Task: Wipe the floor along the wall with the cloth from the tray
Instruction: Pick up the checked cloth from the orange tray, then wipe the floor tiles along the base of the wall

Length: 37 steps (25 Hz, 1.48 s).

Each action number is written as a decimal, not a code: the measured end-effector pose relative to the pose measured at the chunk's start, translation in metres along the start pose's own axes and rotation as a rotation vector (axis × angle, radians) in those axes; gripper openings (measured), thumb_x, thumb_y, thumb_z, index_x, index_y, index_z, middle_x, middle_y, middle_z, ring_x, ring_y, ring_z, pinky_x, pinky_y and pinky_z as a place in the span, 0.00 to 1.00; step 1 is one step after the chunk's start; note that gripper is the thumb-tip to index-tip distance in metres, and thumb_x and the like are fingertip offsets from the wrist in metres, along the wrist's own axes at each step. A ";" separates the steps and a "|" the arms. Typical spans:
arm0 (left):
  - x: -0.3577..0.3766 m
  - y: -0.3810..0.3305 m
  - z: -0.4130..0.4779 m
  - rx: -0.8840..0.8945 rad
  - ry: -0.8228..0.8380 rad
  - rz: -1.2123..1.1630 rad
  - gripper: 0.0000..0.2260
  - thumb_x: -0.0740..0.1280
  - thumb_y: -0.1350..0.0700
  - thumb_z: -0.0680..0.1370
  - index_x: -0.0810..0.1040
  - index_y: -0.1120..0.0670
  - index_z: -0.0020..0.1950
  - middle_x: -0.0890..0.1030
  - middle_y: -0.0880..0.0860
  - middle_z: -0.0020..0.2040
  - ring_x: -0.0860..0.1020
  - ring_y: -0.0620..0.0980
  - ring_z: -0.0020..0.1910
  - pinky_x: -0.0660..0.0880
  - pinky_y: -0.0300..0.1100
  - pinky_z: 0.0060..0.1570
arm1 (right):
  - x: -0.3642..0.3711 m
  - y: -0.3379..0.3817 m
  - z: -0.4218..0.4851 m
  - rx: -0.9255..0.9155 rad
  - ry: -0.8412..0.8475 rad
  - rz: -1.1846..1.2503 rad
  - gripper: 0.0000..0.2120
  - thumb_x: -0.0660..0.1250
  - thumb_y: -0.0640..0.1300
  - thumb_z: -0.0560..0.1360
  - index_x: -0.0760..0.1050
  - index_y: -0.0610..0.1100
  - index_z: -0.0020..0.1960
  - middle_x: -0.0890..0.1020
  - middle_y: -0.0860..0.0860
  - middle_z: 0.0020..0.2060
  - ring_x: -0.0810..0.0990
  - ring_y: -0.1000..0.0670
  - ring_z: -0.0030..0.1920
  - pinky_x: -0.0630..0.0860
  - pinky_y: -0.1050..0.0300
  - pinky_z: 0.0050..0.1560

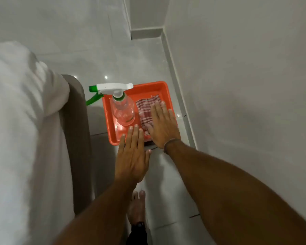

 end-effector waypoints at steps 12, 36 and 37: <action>0.050 0.025 0.052 -0.019 0.146 -0.047 0.36 0.49 0.39 0.87 0.42 0.57 0.89 0.45 0.59 0.91 0.42 0.57 0.90 0.42 0.58 0.89 | 0.059 -0.010 0.066 -0.004 0.325 -0.050 0.40 0.65 0.51 0.84 0.43 0.47 0.85 0.50 0.44 0.86 0.48 0.34 0.84 0.54 0.32 0.82; 0.109 -0.077 -0.083 -0.037 0.152 0.075 0.37 0.37 0.34 0.84 0.34 0.55 0.86 0.38 0.58 0.90 0.37 0.57 0.89 0.40 0.59 0.89 | 0.005 -0.064 -0.209 0.226 -0.101 0.383 0.23 0.72 0.45 0.80 0.75 0.42 0.74 0.83 0.43 0.67 0.84 0.43 0.63 0.82 0.50 0.63; 0.126 -0.080 -0.094 -0.046 0.171 0.081 0.37 0.35 0.34 0.83 0.31 0.54 0.85 0.36 0.58 0.89 0.36 0.58 0.89 0.39 0.59 0.88 | 0.027 -0.073 -0.224 0.247 -0.053 0.394 0.24 0.71 0.46 0.80 0.74 0.43 0.74 0.82 0.44 0.68 0.83 0.43 0.65 0.82 0.50 0.64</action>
Point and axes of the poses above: each hand's wrist, its own z-axis towards the middle knuckle, its own x-axis out of the palm, y = z × x, the point moved 2 cm from there along z, towards the middle knuckle
